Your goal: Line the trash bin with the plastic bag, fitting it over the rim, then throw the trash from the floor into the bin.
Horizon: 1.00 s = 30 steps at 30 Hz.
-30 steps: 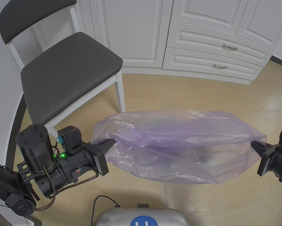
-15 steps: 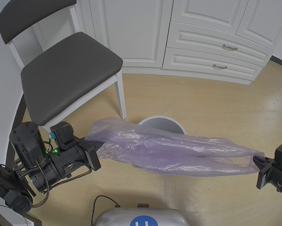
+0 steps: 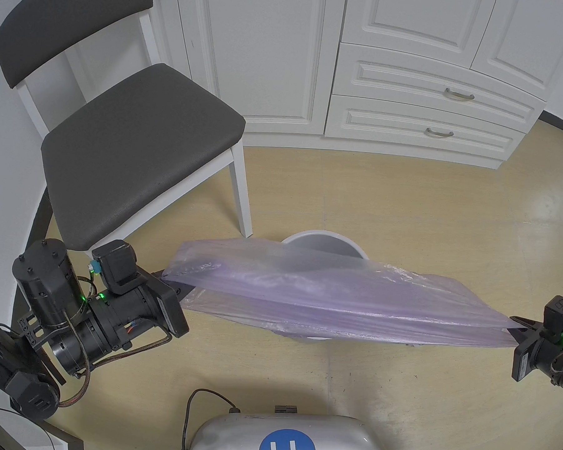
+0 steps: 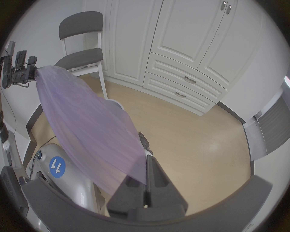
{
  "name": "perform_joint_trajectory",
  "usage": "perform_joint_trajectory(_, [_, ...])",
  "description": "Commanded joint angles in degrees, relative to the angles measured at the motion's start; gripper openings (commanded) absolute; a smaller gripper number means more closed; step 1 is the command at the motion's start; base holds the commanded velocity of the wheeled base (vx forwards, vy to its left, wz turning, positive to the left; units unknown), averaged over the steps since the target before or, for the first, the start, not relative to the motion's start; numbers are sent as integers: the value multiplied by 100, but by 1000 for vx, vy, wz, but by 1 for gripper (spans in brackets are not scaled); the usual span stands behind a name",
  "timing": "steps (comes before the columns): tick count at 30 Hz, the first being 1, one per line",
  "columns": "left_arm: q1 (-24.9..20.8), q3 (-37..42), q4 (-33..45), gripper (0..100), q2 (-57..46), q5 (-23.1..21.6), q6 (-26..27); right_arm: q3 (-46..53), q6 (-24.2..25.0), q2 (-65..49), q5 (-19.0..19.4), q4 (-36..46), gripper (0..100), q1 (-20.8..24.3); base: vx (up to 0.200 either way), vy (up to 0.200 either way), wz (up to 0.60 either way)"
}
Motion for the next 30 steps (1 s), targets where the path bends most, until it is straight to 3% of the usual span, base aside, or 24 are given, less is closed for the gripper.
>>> perform_joint_trajectory(1, [18,-21,-14,0,-2,5,-1,-5,-8,89,-13,-10,0,-36,0,0,0])
perform_joint_trajectory(9, [-246,-56,-23,0,-37,49,8,-85,9,221,-21,-115,0,-36,0,0,0])
perform_joint_trajectory(15, [-791,23,-243,0,24,190,69,-32,9,502,-30,-731,0,8,0,0,0])
perform_joint_trajectory(21, [-1301,50,-471,0,261,357,69,144,71,985,5,-2049,0,324,0,0,0])
perform_joint_trajectory(30, [-1564,23,-1104,0,868,700,69,706,80,1873,23,-3868,0,913,0,0,0])
